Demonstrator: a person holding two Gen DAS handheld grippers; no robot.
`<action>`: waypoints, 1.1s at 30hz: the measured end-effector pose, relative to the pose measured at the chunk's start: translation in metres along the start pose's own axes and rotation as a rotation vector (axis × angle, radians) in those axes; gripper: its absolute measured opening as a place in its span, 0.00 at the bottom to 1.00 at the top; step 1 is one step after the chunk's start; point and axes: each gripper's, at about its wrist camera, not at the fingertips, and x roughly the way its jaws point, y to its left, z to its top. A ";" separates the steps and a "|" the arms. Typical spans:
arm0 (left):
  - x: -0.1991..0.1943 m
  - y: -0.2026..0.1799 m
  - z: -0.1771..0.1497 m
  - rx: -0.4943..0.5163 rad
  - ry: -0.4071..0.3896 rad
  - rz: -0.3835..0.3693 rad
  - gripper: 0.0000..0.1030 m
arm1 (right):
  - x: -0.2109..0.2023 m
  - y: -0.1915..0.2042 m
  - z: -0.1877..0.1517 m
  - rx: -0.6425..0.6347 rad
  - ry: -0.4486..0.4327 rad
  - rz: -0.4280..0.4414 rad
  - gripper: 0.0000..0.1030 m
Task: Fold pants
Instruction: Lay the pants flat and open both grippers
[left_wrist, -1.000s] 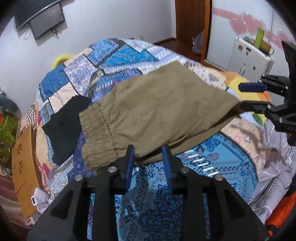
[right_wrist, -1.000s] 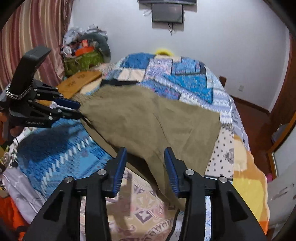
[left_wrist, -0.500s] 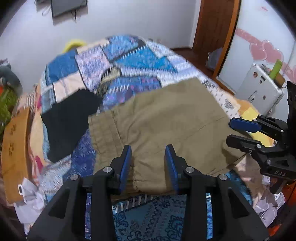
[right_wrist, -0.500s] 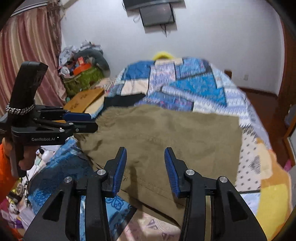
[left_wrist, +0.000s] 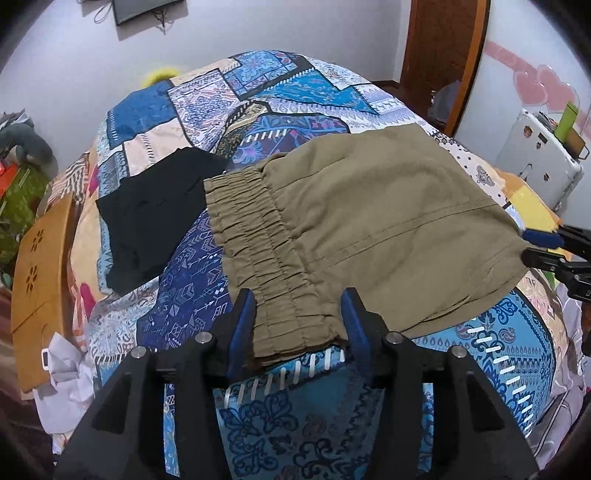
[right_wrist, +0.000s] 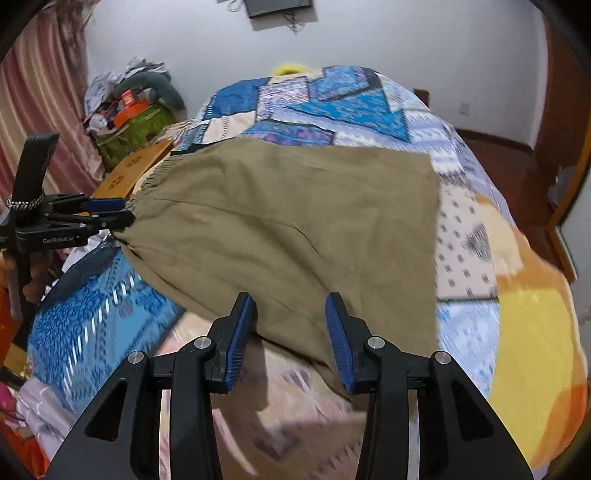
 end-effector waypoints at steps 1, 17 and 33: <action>-0.001 0.000 -0.001 -0.003 -0.002 0.003 0.49 | -0.004 -0.003 -0.004 0.012 0.000 -0.007 0.35; -0.033 0.018 0.002 -0.110 -0.039 0.017 0.63 | -0.051 -0.029 -0.026 0.100 -0.018 -0.066 0.38; -0.008 0.023 -0.011 -0.083 0.012 0.061 0.73 | -0.010 -0.057 -0.042 0.176 0.046 -0.132 0.41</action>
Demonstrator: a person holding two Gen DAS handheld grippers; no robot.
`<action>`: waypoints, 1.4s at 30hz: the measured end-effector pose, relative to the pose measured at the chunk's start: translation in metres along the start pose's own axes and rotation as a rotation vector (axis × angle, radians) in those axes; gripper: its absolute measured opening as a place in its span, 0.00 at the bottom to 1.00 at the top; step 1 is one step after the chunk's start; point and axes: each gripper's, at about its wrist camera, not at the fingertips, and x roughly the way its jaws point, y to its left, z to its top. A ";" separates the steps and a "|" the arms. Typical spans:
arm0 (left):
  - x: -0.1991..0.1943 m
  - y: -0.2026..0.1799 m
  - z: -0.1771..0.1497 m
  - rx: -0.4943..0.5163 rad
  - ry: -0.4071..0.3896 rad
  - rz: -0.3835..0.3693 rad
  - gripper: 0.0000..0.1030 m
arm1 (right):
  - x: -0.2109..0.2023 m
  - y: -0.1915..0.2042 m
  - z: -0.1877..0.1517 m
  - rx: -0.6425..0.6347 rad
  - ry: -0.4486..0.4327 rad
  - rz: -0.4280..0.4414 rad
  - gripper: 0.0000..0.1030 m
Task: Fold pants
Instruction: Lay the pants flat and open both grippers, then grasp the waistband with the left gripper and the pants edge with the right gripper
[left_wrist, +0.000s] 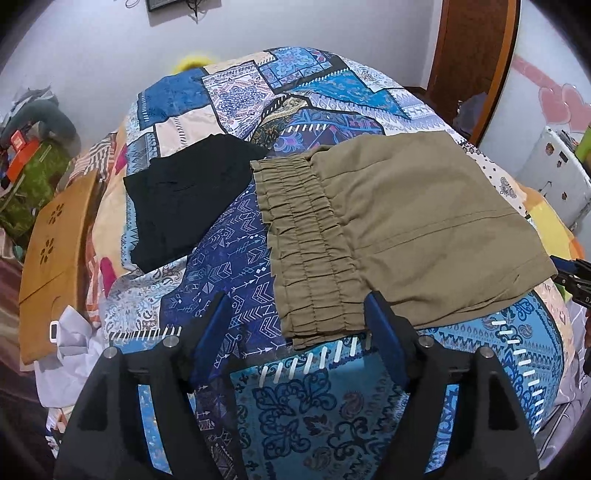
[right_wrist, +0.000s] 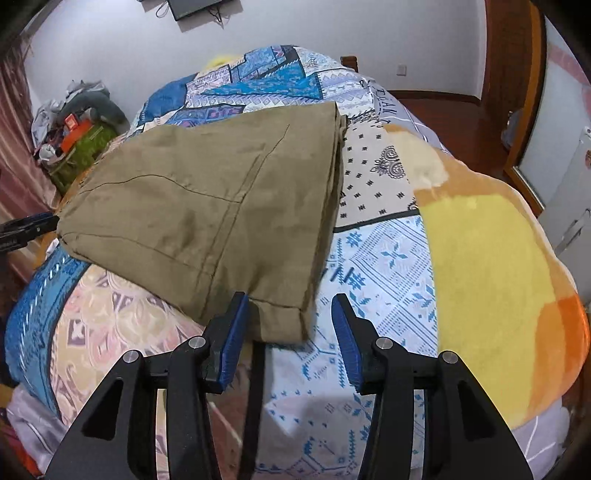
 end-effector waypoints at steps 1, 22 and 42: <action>-0.001 0.001 0.001 -0.005 0.000 -0.002 0.73 | -0.002 -0.002 0.000 0.000 0.007 -0.004 0.41; 0.030 0.027 0.107 -0.078 -0.048 0.048 0.74 | 0.013 -0.018 0.118 -0.074 -0.136 0.005 0.46; 0.115 0.033 0.116 -0.126 0.099 -0.045 0.77 | 0.154 -0.063 0.212 -0.054 0.009 0.014 0.47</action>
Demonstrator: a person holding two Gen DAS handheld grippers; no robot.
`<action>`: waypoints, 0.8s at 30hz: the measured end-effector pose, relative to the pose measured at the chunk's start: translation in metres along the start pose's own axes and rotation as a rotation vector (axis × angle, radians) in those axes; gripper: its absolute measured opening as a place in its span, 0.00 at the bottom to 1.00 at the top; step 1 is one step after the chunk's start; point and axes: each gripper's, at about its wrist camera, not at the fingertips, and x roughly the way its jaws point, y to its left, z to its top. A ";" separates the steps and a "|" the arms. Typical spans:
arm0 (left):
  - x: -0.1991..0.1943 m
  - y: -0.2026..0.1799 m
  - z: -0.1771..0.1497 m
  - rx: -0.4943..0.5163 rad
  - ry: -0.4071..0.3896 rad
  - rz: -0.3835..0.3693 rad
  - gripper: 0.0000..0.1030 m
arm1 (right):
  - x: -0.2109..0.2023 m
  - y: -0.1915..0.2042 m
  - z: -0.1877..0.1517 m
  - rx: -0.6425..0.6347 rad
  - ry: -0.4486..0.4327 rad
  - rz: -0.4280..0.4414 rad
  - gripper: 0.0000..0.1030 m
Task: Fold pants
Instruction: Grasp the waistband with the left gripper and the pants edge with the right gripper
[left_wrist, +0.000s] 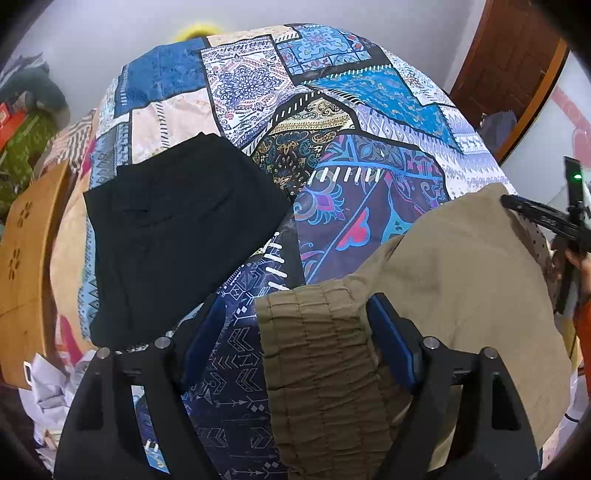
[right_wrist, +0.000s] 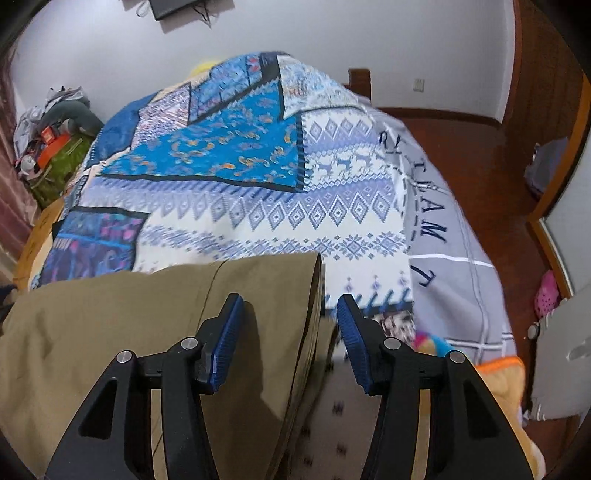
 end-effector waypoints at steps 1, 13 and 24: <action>0.000 0.001 0.000 -0.005 0.000 -0.006 0.77 | 0.005 -0.001 0.002 0.005 0.008 0.015 0.46; -0.005 0.007 -0.005 -0.067 -0.038 0.020 0.60 | 0.026 0.011 -0.001 -0.086 0.021 -0.074 0.09; -0.041 -0.007 -0.001 0.020 -0.079 0.066 0.61 | -0.026 0.030 0.009 -0.116 -0.008 -0.086 0.32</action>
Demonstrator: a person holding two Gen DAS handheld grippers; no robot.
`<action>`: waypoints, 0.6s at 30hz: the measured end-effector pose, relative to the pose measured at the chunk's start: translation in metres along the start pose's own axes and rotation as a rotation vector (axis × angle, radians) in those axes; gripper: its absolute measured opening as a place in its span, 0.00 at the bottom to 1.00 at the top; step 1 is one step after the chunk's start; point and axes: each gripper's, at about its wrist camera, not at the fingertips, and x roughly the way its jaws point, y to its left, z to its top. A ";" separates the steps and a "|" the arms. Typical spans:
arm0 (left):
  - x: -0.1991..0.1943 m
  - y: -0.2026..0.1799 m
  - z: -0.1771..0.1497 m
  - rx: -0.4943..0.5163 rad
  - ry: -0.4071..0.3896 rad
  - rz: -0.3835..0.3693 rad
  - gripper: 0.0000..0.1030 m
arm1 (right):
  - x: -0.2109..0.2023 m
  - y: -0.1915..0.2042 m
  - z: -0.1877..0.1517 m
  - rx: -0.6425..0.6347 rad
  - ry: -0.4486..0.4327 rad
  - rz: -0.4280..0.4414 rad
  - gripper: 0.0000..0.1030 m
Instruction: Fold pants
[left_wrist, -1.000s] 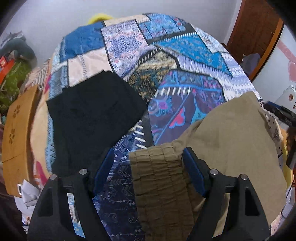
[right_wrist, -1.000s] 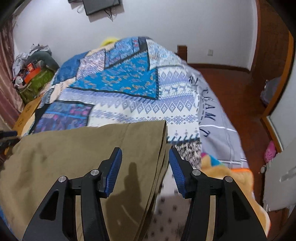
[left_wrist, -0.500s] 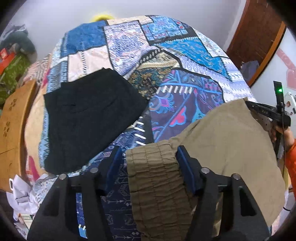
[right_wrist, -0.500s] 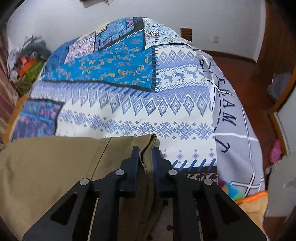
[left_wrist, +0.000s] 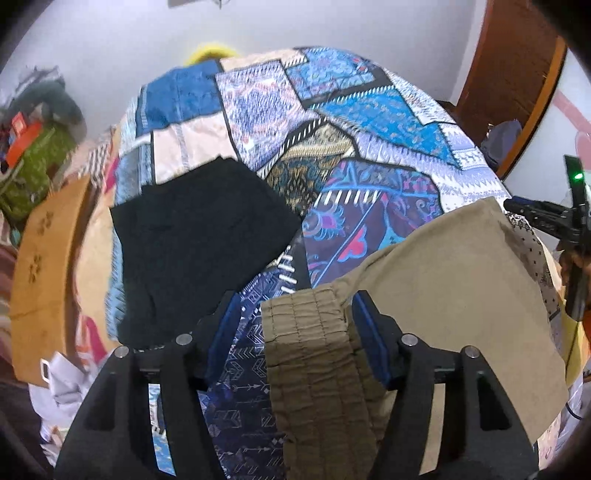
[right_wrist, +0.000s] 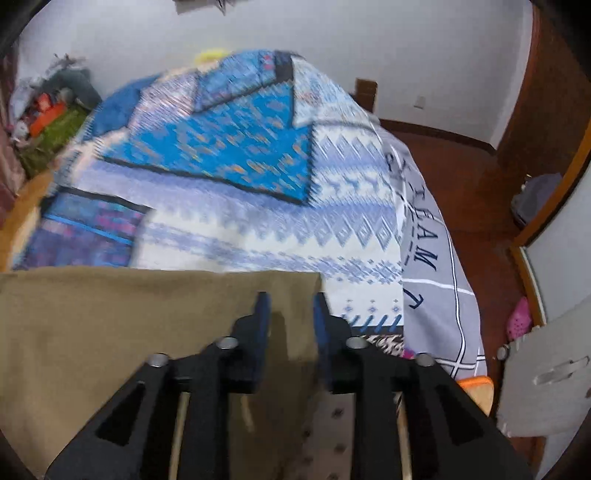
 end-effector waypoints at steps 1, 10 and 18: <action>-0.004 -0.002 0.001 0.008 -0.007 -0.006 0.62 | -0.011 0.006 0.001 -0.005 -0.017 0.025 0.40; -0.019 -0.022 -0.003 0.066 -0.005 -0.083 0.70 | -0.056 0.090 0.010 -0.072 -0.034 0.299 0.68; 0.006 -0.035 -0.021 0.102 0.097 -0.092 0.76 | -0.024 0.162 -0.011 -0.203 0.133 0.411 0.76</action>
